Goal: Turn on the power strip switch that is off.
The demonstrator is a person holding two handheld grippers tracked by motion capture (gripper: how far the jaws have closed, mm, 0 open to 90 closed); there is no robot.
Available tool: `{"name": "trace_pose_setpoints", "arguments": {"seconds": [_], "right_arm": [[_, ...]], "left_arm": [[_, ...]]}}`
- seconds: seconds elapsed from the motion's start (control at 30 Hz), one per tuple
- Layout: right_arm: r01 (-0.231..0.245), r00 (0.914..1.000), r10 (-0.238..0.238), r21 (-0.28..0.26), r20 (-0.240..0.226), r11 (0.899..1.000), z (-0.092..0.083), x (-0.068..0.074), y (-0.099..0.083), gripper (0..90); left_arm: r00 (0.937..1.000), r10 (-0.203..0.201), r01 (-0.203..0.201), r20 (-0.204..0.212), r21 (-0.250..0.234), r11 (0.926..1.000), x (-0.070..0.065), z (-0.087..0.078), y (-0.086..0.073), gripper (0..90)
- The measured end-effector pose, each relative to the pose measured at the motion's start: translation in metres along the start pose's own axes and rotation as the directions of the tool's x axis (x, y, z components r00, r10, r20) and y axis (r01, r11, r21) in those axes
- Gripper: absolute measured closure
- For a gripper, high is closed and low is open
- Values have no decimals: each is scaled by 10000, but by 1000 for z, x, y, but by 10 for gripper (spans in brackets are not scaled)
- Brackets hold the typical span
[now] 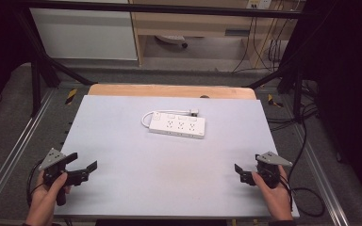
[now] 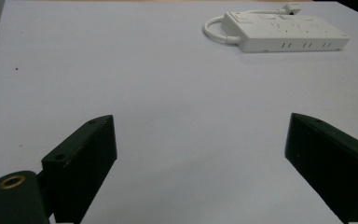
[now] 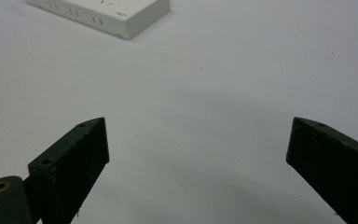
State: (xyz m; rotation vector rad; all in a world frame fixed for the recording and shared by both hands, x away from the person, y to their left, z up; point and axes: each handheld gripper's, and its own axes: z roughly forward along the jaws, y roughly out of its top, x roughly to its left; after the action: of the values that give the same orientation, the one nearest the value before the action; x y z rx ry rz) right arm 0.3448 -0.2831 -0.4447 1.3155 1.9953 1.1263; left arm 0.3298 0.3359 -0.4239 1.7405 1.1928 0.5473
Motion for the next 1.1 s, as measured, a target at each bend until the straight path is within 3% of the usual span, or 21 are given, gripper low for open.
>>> {"name": "trace_pose_setpoints", "arguments": {"seconds": [0.23,0.5,0.6,0.8,1.1], "right_arm": [[-95,9999,99,-366,93,9993,-2,-3,2,55],[-199,9973,238,-558,697,9982,-12,-8,0,53],[-426,9974,466,-744,541,9963,-14,-11,2,59],[-49,9995,59,-325,313,9995,-11,-6,4,56],[-140,9996,149,-369,241,9992,-14,-2,10,52]], "left_arm": [[10000,21,-21,29,-57,10000,0,0,0,89],[9999,131,-130,47,-100,9999,-1,2,1,88],[9999,150,-150,-26,-71,9999,0,0,1,88],[9999,33,-31,97,-123,9999,0,1,1,88],[10000,36,-37,5,179,9998,2,7,2,81]]}}
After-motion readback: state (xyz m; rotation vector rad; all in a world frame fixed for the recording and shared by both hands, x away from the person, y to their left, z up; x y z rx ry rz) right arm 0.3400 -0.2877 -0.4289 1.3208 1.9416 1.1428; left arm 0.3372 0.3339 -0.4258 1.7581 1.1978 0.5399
